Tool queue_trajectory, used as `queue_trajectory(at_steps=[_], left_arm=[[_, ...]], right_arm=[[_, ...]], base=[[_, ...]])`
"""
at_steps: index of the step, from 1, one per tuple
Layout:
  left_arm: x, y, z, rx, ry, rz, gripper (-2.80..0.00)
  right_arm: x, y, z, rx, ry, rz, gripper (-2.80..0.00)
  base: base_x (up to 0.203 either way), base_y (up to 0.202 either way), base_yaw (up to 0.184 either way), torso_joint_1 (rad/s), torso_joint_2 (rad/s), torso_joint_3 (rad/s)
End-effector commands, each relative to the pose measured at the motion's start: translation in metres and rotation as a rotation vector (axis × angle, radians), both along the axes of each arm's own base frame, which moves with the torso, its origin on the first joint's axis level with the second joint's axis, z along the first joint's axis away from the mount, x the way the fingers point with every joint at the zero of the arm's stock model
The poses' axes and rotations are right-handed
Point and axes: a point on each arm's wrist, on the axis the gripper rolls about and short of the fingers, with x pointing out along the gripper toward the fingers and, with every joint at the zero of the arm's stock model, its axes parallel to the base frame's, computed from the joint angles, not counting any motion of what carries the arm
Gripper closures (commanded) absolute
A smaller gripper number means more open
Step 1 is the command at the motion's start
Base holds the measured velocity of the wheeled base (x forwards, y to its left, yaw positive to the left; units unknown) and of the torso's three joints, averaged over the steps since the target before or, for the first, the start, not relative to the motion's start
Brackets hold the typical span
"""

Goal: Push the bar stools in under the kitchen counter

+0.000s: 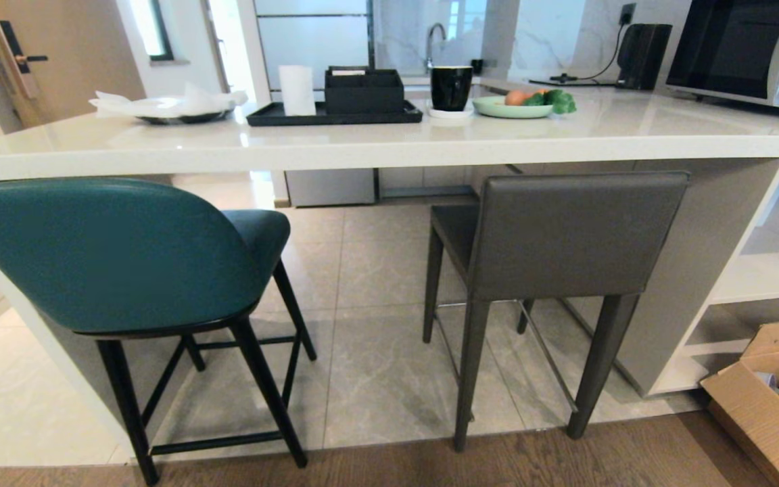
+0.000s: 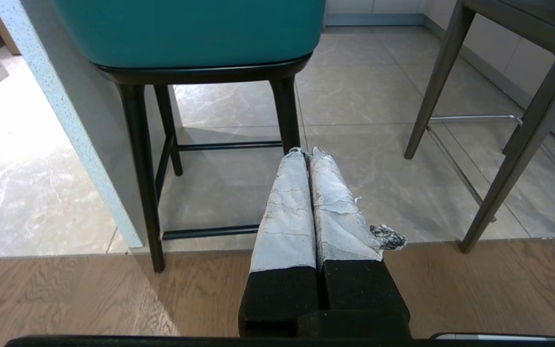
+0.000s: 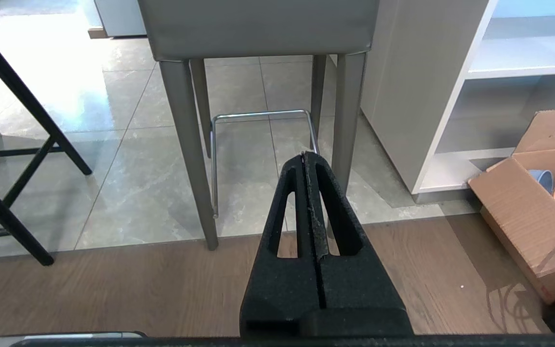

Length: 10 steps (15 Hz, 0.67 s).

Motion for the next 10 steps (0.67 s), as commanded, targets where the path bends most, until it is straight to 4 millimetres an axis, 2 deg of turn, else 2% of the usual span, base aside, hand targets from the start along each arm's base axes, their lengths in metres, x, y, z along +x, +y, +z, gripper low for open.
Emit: queue_trajectory(at_steps=[1, 5, 8, 10], left_arm=[[0.0001, 0.0, 0.0, 0.0, 0.002, 0.0, 0.0], [0.0002, 0.0, 0.0, 0.0, 0.003, 0.0, 0.0], [0.0002, 0.0, 0.0, 0.0, 0.003, 0.0, 0.0], [0.0002, 0.0, 0.0, 0.0, 0.003, 0.0, 0.0]], right_arm=[[0.0002, 0.0, -0.0004, 0.011, 0.002, 0.0, 0.0], [0.0002, 0.0, -0.0004, 0.011, 0.002, 0.0, 0.0], [0.0002, 0.0, -0.0003, 0.011, 0.002, 0.0, 0.0], [0.0002, 0.0, -0.0004, 0.011, 0.002, 0.0, 0.0]], base=[[0.0, 0.0, 0.0, 0.0, 0.0, 0.0], [0.0, 0.0, 0.0, 0.014, -0.05, -0.042], [0.0, 0.0, 0.0, 0.062, -0.23, -0.263], [0.0, 0.0, 0.0, 0.19, -0.52, -0.299]])
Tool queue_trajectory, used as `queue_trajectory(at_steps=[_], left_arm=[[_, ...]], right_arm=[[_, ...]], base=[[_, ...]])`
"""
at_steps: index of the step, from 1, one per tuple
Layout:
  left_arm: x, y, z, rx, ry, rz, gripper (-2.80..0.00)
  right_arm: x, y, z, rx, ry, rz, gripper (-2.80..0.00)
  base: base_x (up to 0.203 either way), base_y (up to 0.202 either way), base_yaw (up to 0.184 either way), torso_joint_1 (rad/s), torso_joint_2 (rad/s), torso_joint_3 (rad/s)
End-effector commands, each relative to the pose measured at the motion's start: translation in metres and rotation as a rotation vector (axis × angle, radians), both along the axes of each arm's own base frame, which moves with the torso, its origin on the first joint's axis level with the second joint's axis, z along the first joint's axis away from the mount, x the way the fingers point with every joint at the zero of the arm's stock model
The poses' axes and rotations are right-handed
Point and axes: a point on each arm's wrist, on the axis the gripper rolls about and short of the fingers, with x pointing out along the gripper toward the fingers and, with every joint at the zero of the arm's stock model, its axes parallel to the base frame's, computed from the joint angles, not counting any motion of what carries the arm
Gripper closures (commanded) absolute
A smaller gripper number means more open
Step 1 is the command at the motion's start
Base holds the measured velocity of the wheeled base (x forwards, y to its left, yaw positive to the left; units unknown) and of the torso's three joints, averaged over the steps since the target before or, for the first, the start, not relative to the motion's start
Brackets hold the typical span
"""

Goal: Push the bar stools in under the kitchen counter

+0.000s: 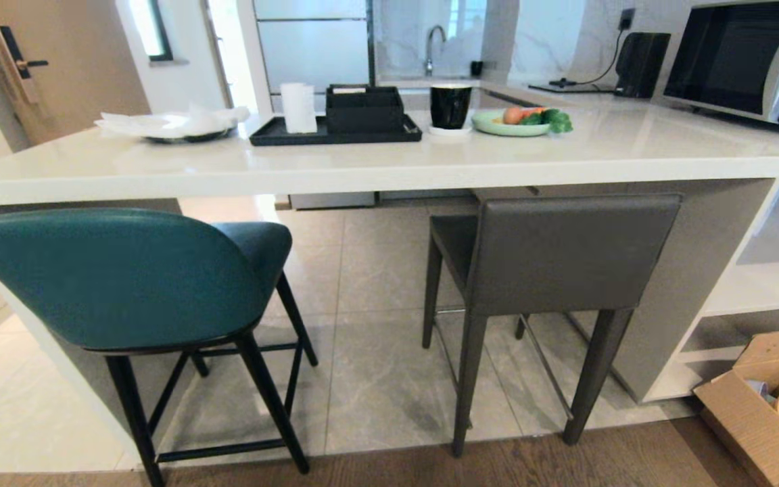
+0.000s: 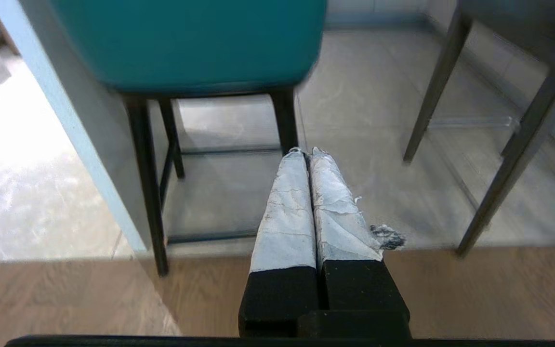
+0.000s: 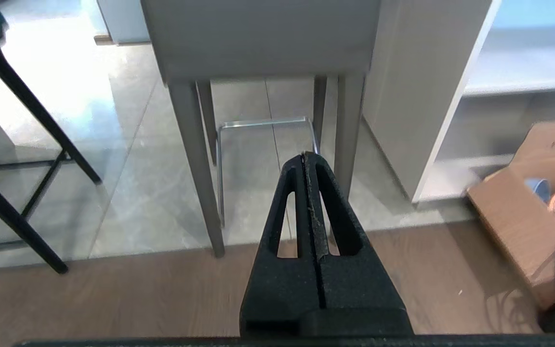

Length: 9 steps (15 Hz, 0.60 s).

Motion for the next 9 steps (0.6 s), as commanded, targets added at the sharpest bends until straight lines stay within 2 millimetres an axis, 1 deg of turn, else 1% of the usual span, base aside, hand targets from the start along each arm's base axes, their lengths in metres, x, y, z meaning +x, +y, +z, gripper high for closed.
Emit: queue_trajectory(at_steps=[1, 7, 9], left_arm=[[0.0002, 0.0, 0.0, 0.0, 0.003, 0.0, 0.0], [0.0002, 0.0, 0.0001, 0.0, 0.003, 0.0, 0.0], [0.0001, 0.0, 0.0, 0.0, 0.002, 0.0, 0.0]], right_arm=[[0.0002, 0.0, -0.0004, -0.001, 0.003, 0.0, 0.0], [0.0002, 0.0, -0.0004, -0.001, 0.003, 0.0, 0.0], [0.0002, 0.0, -0.0004, -0.001, 0.003, 0.0, 0.0]], base=[[0.0, 0.0, 0.0, 0.164, -0.53, -0.298], [0.0, 0.0, 0.0, 0.179, -0.48, -0.287], [0.0, 0.0, 0.0, 0.102, -0.27, -0.158]])
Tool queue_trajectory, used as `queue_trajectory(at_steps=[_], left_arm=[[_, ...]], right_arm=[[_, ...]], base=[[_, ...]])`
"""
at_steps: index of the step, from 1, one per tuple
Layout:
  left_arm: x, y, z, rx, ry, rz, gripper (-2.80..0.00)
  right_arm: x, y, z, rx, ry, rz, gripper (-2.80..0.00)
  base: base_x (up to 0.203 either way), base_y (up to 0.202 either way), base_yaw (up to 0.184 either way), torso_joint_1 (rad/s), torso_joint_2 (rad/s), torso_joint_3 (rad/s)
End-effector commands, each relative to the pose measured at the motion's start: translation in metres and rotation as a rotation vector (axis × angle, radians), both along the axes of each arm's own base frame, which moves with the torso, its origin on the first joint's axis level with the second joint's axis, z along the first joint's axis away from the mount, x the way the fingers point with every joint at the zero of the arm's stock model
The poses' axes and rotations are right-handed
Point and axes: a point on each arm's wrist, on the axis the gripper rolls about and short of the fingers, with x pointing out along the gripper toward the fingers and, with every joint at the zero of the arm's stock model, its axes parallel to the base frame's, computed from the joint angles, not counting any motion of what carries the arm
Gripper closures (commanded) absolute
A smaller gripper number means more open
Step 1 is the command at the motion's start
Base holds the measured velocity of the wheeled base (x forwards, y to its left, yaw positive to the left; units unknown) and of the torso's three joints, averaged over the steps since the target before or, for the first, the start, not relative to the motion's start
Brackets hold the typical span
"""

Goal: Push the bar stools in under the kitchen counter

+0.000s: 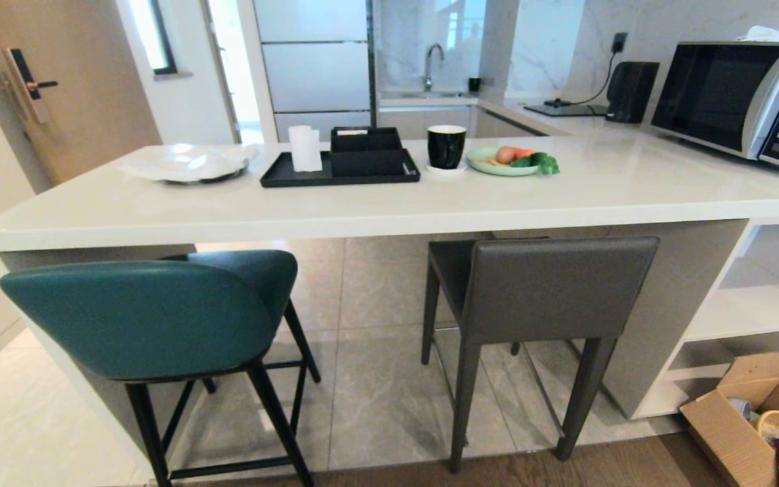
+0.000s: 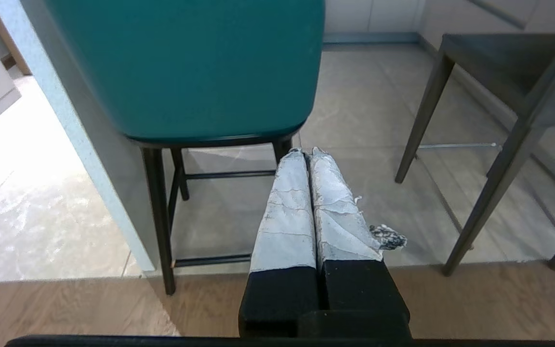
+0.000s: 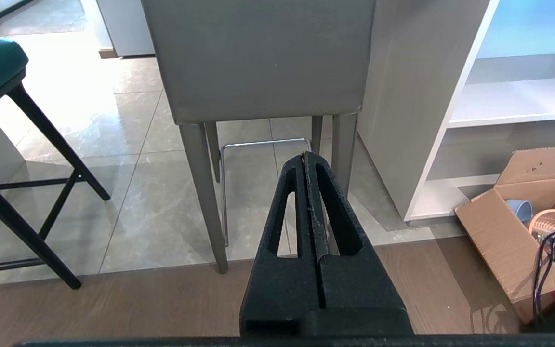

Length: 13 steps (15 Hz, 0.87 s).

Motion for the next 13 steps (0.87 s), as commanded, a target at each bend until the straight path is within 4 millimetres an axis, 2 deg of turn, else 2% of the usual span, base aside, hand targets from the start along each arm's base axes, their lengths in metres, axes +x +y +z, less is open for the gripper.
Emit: queue_trajectory(at_steps=[1, 13], left_arm=[[0.0001, 0.0, 0.0, 0.0, 0.002, 0.001, 0.0], [0.0, -0.0001, 0.0002, 0.001, -0.001, 0.001, 0.0]], right_arm=[[0.0002, 0.0, -0.0004, 0.0, 0.003, 0.0, 0.0], [0.0002, 0.0, -0.0003, 0.001, 0.002, 0.003, 0.0]], base=[[0.0, 0.0, 0.0, 0.046, -0.11, -0.066], [0.0, 0.0, 0.0, 0.003, -0.01, -0.005]])
